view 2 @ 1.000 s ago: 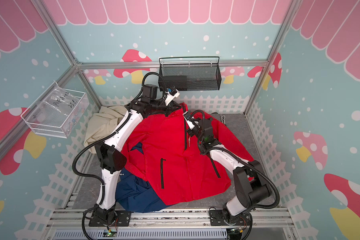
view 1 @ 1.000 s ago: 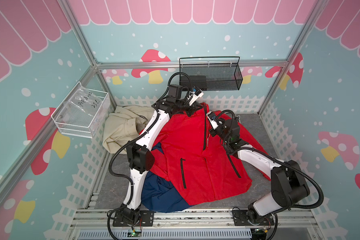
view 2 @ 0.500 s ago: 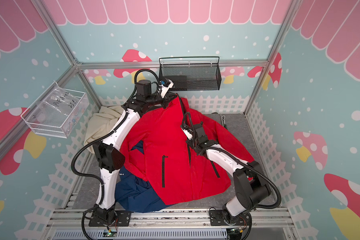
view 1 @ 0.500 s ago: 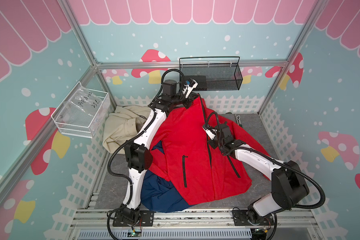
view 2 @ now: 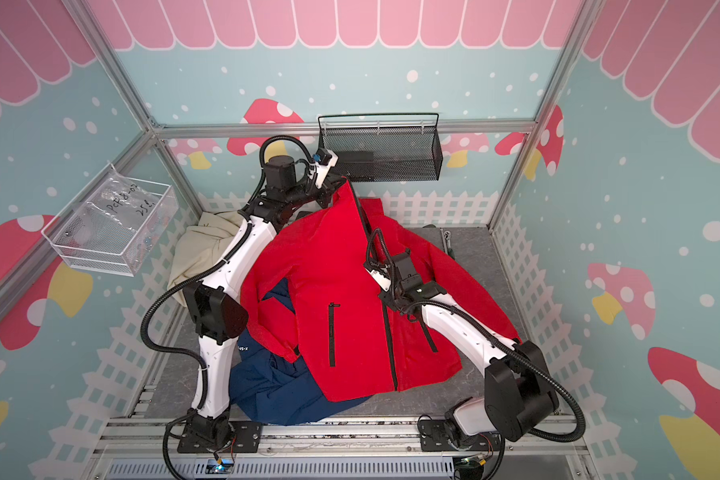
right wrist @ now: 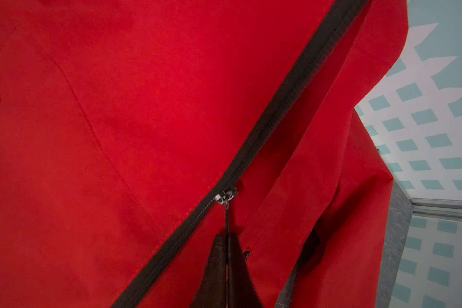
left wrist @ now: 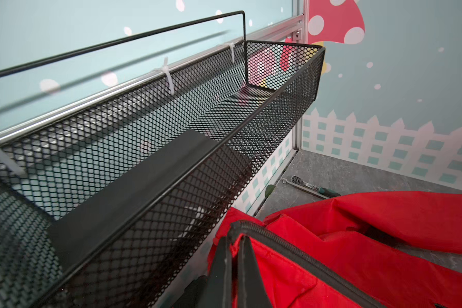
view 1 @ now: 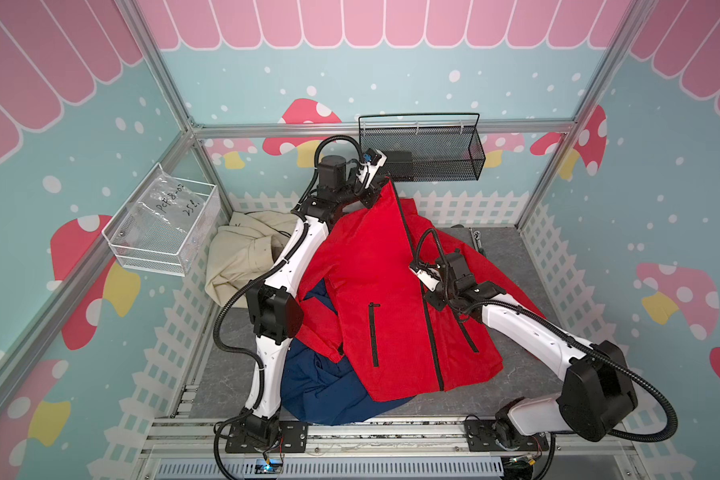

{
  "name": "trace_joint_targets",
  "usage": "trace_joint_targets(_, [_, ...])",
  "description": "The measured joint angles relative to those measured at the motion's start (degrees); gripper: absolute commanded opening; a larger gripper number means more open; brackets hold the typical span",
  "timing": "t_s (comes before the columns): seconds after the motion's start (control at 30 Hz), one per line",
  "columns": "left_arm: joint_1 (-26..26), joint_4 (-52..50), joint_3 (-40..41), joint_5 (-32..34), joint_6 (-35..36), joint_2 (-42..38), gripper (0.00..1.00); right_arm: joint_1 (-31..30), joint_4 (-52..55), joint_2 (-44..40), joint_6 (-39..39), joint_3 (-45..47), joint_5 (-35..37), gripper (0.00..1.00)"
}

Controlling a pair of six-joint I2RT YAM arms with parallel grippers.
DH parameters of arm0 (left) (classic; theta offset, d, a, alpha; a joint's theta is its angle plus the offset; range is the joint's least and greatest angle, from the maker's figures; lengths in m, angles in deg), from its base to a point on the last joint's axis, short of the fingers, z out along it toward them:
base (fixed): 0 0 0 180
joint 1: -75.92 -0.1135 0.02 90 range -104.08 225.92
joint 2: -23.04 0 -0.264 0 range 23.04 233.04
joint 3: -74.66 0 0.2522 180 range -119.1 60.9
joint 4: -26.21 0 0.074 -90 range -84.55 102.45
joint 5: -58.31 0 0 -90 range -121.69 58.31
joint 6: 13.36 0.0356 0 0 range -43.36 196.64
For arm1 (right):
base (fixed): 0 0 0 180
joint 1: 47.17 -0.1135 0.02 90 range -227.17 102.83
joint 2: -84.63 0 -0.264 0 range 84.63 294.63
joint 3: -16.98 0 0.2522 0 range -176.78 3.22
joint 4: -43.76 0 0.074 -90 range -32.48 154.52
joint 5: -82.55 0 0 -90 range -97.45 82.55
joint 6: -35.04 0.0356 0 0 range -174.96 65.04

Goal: Unzip the jacket
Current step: Unzip the zipper on the jacket.

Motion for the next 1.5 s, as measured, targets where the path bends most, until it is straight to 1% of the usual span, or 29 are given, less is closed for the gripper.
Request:
trace_joint_targets(0.27, [-2.12,3.3,-5.05,0.94,-2.49,5.33,0.0,-0.33,5.11,-1.38,-0.46,0.11,0.2,0.0])
trace_joint_targets(0.4, [-2.4,3.56,-6.58,-0.26,-3.87,6.82,0.0,-0.7,8.02,-1.79,-0.81,0.11,0.31,0.0])
trace_joint_targets(0.63, [-2.97,4.57,-6.8,-2.14,-5.79,7.26,0.0,-1.95,11.21,-3.69,-2.19,0.11,0.57,0.0])
trace_joint_targets(1.03, [-3.85,6.43,-6.8,-5.4,-6.95,7.87,0.0,-4.31,16.15,-5.7,-6.01,1.97,0.74,0.0])
trace_joint_targets(1.27, [-4.17,6.95,-6.8,-6.49,-7.17,8.07,0.0,-6.29,20.09,-7.08,-7.26,2.43,2.38,0.0])
trace_joint_targets(1.5, [-4.31,7.54,-6.34,-6.73,-7.37,8.11,0.0,-8.63,24.44,-10.82,-9.27,6.16,3.87,0.0])
